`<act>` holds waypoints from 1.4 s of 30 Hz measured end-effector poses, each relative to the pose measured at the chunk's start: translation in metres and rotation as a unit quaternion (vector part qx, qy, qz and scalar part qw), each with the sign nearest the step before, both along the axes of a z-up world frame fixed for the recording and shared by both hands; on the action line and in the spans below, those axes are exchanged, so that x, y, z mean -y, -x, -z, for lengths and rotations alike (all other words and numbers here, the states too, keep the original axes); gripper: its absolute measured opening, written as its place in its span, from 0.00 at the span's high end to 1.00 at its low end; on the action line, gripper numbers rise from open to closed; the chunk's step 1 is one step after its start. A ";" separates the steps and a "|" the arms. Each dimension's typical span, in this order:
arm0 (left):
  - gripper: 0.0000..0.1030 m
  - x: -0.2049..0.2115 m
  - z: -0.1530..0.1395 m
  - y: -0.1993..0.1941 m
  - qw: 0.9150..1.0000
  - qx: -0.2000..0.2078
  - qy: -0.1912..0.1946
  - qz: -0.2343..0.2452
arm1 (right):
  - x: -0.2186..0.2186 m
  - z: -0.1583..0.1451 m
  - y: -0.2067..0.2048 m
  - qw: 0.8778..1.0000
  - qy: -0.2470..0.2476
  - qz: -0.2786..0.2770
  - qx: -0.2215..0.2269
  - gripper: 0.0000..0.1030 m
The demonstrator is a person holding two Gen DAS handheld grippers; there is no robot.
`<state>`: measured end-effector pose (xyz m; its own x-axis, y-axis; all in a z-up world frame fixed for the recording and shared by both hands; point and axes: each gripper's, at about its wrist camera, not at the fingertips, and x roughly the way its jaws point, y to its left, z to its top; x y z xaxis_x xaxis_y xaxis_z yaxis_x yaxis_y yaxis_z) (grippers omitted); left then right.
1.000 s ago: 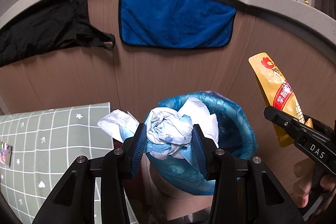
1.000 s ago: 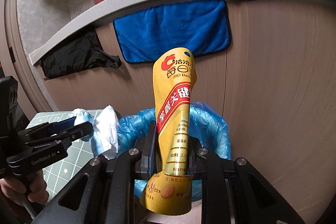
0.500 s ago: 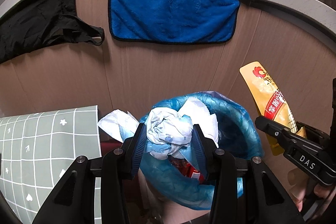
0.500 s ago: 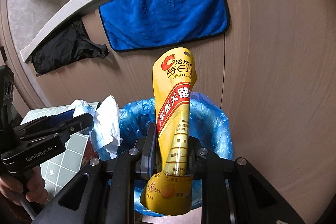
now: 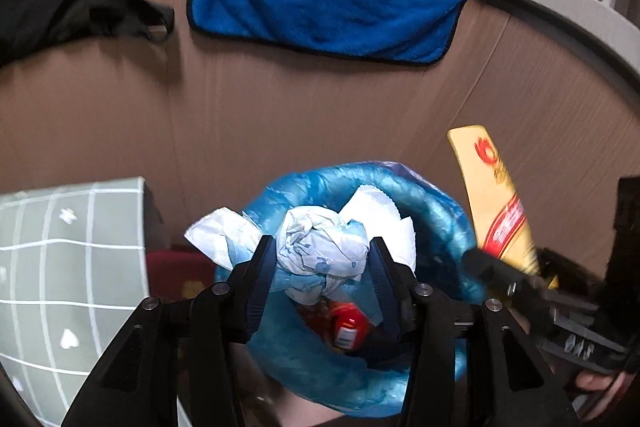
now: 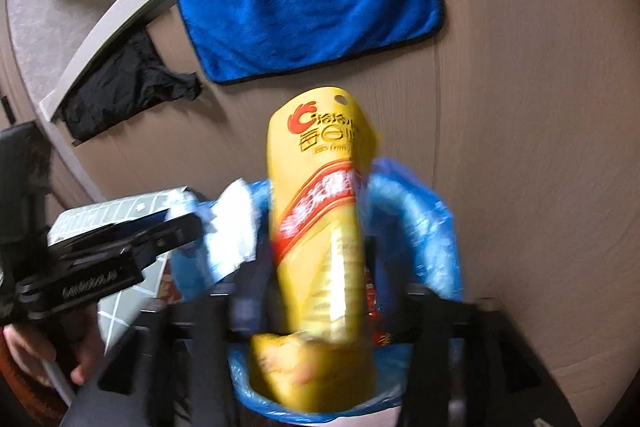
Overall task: Collect trash
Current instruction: 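Open both tools to drop the tissue and sauce packet into the bin, then move both tools back to the table and grasp the pink Kleenex pack with the right tool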
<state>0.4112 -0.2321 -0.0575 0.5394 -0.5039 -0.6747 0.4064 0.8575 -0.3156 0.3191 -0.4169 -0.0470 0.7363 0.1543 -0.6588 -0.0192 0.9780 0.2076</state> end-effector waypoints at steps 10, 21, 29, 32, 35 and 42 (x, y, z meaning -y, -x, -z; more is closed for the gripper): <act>0.44 -0.028 -0.026 0.003 0.999 0.012 0.030 -0.037 | 0.004 0.001 0.010 1.000 -0.019 0.003 -0.004 0.39; 0.44 -0.165 -0.045 0.078 0.984 0.080 -0.060 -0.145 | -0.035 -0.054 0.039 0.997 -0.039 -0.013 0.069 0.39; 0.44 -0.335 -0.036 0.137 0.949 0.070 -0.085 -0.297 | -0.158 -0.076 0.024 0.992 -0.024 -0.104 0.067 0.39; 0.44 -0.397 -0.030 0.160 0.934 0.061 -0.081 -0.341 | -0.222 -0.072 0.017 0.986 0.002 -0.155 0.052 0.39; 0.44 -0.445 -0.017 0.176 0.929 0.038 -0.074 -0.362 | -0.305 -0.065 0.010 0.971 0.030 -0.236 0.039 0.39; 0.44 -0.512 0.015 0.188 0.938 -0.011 -0.035 -0.344 | -0.451 -0.041 0.001 0.916 0.099 -0.387 0.040 0.40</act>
